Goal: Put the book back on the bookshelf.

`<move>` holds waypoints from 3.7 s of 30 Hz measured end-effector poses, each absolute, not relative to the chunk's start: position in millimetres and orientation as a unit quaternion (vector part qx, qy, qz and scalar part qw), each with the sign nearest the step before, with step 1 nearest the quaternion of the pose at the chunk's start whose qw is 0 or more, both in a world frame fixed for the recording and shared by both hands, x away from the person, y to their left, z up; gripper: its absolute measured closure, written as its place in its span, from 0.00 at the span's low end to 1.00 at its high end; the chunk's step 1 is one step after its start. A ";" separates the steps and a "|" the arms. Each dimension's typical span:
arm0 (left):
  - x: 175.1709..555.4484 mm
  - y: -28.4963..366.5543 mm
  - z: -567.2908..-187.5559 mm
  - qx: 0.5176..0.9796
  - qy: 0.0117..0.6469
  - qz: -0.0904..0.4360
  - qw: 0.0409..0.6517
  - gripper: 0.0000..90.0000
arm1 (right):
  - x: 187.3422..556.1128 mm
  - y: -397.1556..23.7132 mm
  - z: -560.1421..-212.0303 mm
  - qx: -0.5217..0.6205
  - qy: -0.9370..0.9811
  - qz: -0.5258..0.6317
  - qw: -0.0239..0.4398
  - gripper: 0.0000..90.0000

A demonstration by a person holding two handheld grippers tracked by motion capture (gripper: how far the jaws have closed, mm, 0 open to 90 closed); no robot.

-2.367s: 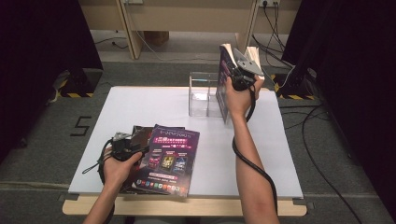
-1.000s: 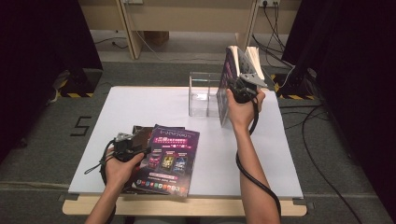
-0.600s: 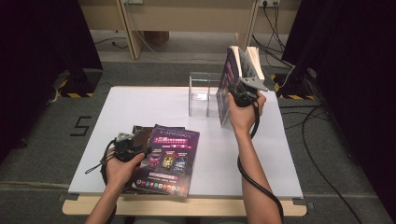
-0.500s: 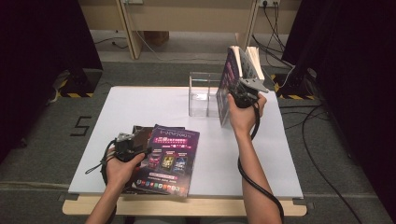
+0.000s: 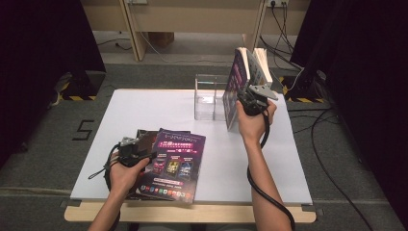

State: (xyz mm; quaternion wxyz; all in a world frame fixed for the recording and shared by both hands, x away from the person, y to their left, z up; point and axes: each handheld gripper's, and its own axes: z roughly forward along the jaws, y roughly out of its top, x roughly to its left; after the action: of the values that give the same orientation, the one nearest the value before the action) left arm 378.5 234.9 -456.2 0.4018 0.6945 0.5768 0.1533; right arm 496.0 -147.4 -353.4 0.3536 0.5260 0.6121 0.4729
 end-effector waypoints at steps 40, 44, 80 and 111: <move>378.5 234.9 -456.7 0.694 0.578 0.153 0.400 0.59 | 466.6 -152.0 -365.5 0.523 0.621 0.471 0.345 0.70; 378.7 234.8 -456.4 0.694 0.578 0.153 0.400 0.59 | 462.2 -150.7 -366.1 0.521 0.622 0.470 0.346 0.70; 381.8 239.6 -460.5 0.686 0.590 0.153 0.396 0.60 | 444.0 -146.4 -372.4 0.512 0.649 0.470 0.310 0.69; 385.3 241.3 -468.3 0.683 0.602 0.131 0.392 0.62 | 446.6 -114.0 -426.2 0.511 0.726 0.420 0.190 0.69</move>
State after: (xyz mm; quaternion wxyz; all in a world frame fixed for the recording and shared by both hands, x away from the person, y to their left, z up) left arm 385.3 241.3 -468.3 0.3922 0.6834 0.6017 0.1309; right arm 446.6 -114.0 -426.2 0.1900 0.5107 0.7258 0.4198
